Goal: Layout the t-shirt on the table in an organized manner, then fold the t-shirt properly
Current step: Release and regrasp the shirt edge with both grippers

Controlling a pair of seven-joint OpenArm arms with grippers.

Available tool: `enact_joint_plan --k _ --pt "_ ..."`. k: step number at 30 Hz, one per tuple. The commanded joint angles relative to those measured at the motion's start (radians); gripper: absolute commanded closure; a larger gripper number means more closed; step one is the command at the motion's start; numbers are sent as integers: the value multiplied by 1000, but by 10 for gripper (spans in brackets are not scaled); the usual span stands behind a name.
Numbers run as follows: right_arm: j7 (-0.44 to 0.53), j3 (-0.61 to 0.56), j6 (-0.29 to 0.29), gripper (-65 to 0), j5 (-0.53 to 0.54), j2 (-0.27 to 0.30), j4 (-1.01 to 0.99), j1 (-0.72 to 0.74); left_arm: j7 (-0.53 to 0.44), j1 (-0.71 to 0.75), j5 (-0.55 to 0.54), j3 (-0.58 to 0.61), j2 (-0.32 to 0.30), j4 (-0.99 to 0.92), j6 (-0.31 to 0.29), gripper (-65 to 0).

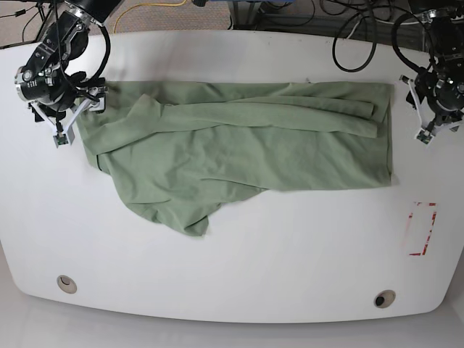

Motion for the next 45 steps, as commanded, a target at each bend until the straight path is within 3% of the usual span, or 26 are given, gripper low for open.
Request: enact_joint_plan --k 1,6,17,24,36,45 --pt "13 20 1 -547 2 15 -18 10 -13 -33 -20 -46 18 19 2 -325" --pt "26 29 1 -547 4 18 -104 10 -13 -41 -52 -161 41 12 2 -325" --pt "94 33 1 -541 10 15 -267 3 -12 -36 -117 -213 101 11 2 -325" --pt "121 33 1 -539 10 12 -302 -6 -12 -35 -117 -176 162 12 2 -326" --pt "121 33 1 -537 10 12 -306 -10 -12 -7 -117 -47 168 9 2 -326" --pt "121 33 1 -537 10 12 -305 -10 -16 16 -117 -36 167 -70 2 -325"
